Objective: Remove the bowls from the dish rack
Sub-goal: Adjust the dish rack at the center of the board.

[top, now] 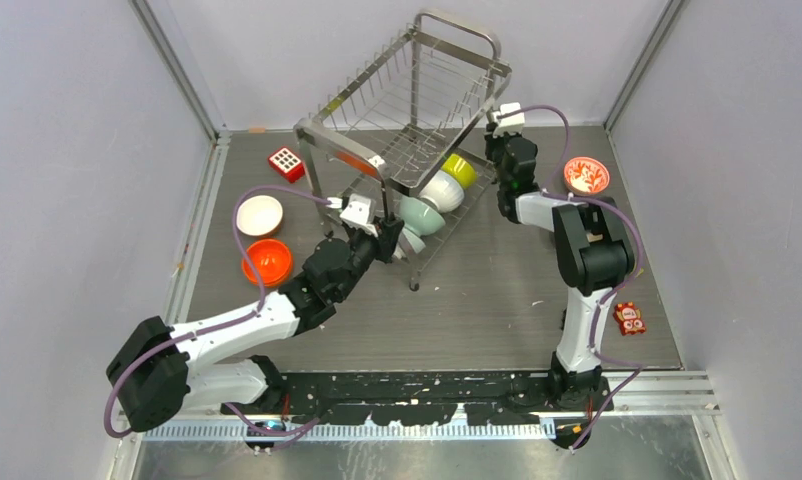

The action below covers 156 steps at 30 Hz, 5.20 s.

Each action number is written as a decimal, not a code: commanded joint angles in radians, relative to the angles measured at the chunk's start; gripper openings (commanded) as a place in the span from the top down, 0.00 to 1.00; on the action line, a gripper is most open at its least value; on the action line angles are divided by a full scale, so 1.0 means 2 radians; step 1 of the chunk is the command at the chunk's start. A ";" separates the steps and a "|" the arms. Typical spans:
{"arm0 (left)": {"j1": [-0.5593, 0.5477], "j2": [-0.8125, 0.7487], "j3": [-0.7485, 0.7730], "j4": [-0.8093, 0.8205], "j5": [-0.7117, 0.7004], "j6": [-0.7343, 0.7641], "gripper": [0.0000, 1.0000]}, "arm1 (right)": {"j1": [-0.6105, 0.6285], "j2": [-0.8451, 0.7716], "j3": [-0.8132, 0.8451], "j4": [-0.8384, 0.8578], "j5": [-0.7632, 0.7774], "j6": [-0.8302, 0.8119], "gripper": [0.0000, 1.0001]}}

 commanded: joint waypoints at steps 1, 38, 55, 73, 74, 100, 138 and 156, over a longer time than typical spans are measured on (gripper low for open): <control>0.018 -0.001 0.018 -0.014 -0.029 0.015 1.00 | 0.010 -0.068 -0.056 -0.006 0.060 0.133 0.93; 0.140 0.101 0.082 -0.005 0.010 0.016 1.00 | 0.166 -0.472 -0.285 -0.280 0.246 0.191 0.94; 0.146 0.053 0.044 -0.023 -0.022 0.027 0.94 | 0.163 -0.408 -0.241 -0.305 0.144 0.202 0.89; 0.145 -0.040 0.042 -0.115 -0.009 0.038 0.29 | 0.163 -0.491 -0.213 -0.394 0.128 0.202 0.36; 0.145 -0.046 0.041 -0.126 -0.008 0.036 0.27 | 0.163 -0.496 -0.212 -0.399 0.126 0.202 0.34; 0.145 -0.296 0.043 -0.499 0.010 -0.063 0.00 | 0.163 -0.675 -0.144 -0.729 0.049 0.308 0.09; 0.145 -0.322 0.016 -0.540 0.102 -0.147 0.08 | 0.357 -0.542 -0.242 -0.581 0.319 0.415 0.01; 0.145 -0.344 0.006 -0.541 0.041 -0.142 0.15 | 0.342 -0.640 -0.283 -0.615 0.328 0.388 0.26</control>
